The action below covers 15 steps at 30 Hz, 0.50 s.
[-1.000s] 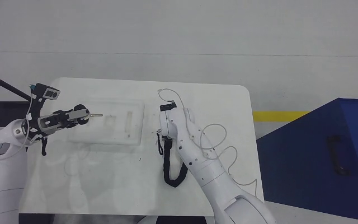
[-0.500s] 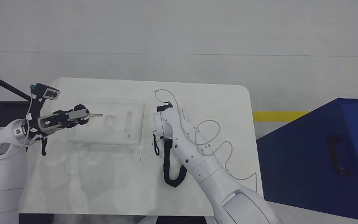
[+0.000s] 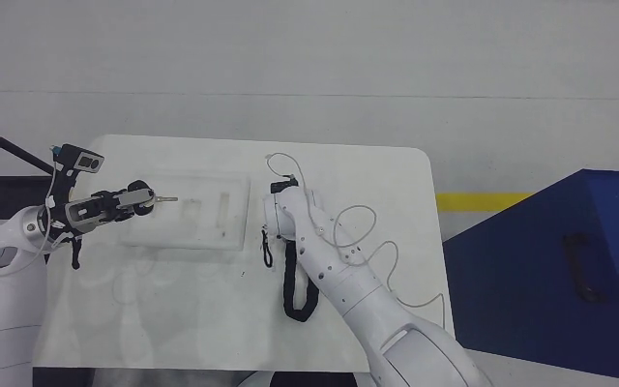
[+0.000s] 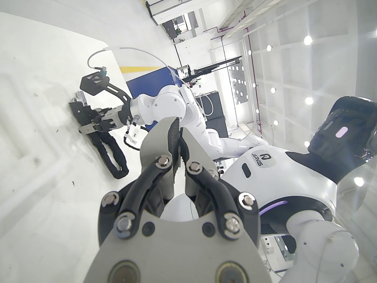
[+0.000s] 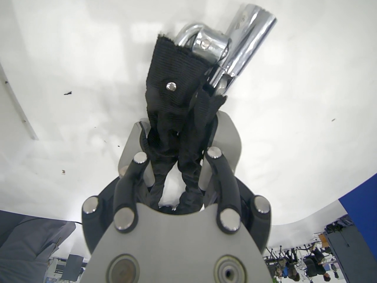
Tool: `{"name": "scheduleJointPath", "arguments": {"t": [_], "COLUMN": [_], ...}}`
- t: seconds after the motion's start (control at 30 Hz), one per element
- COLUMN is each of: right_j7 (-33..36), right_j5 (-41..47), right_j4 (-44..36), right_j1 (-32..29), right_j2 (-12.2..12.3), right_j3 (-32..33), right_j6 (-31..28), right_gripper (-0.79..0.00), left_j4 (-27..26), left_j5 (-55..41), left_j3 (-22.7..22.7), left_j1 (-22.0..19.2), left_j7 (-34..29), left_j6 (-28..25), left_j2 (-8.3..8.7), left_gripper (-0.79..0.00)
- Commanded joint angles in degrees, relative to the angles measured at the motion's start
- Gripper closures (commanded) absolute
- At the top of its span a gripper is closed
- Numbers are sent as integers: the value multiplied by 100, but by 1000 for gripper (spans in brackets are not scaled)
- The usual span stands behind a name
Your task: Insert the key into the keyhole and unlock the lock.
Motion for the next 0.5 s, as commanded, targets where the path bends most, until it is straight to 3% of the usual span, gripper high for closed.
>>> {"name": "scheduleJointPath", "arguments": {"t": [0.0, 0.37, 0.47], "right_j7": [27, 345, 428], "right_j5": [71, -331, 96], "right_j4": [-235, -1800, -2350], "right_j1": [-94, -913, -1183], "right_j2": [35, 221, 290], "right_j3": [78, 472, 682], "right_j6": [-26, -345, -852], "right_gripper": [0, 0, 0], "left_j4": [0, 0, 0], "left_j5": [0, 0, 0], "left_j3": [0, 0, 0], "left_j1": [0, 0, 0], "left_j7": [0, 0, 0], "left_j6": [0, 0, 0], "left_j2": [0, 0, 0], "left_gripper": [0, 0, 0]}}
